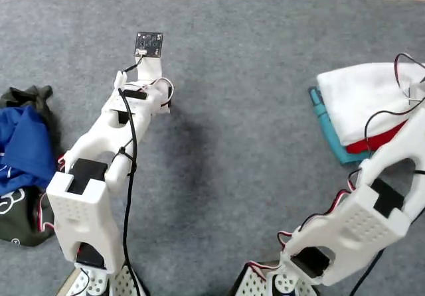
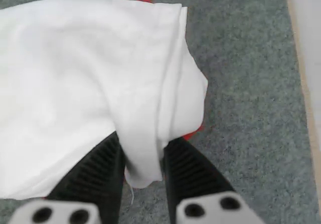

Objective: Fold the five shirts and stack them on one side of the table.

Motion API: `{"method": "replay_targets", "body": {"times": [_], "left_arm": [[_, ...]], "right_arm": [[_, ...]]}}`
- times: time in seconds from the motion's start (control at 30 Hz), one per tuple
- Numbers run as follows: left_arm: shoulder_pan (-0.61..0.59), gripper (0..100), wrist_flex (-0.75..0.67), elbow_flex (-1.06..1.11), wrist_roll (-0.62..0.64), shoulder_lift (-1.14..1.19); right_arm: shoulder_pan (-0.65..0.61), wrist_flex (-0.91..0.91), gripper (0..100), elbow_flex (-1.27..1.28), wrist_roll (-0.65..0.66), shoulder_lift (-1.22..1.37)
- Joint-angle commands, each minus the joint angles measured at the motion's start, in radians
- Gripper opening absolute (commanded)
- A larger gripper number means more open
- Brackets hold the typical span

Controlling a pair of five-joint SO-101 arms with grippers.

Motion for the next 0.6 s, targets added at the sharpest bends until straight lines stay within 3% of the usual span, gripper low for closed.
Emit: {"method": "replay_targets", "body": {"times": [0.0, 0.23, 0.3, 0.43, 0.57], "left_arm": [[-0.007, 3, 0.003, -0.050, 0.006, -0.023], [-0.007, 3, 0.003, -0.050, 0.006, -0.023], [-0.007, 3, 0.003, -0.050, 0.006, -0.023], [-0.007, 3, 0.003, -0.050, 0.006, -0.023], [-0.008, 3, 0.003, -0.054, 0.006, -0.023]], "right_arm": [[0.015, -0.021, 3.3, -0.051, 0.008, 0.008], [0.017, -0.005, 32.1, -0.058, 0.006, 0.016], [0.017, 0.002, 34.8, -0.090, 0.006, 0.018], [0.017, 0.002, 28.4, -0.148, 0.002, 0.018], [0.006, 0.068, 6.5, -0.197, -0.002, 0.024]]}}
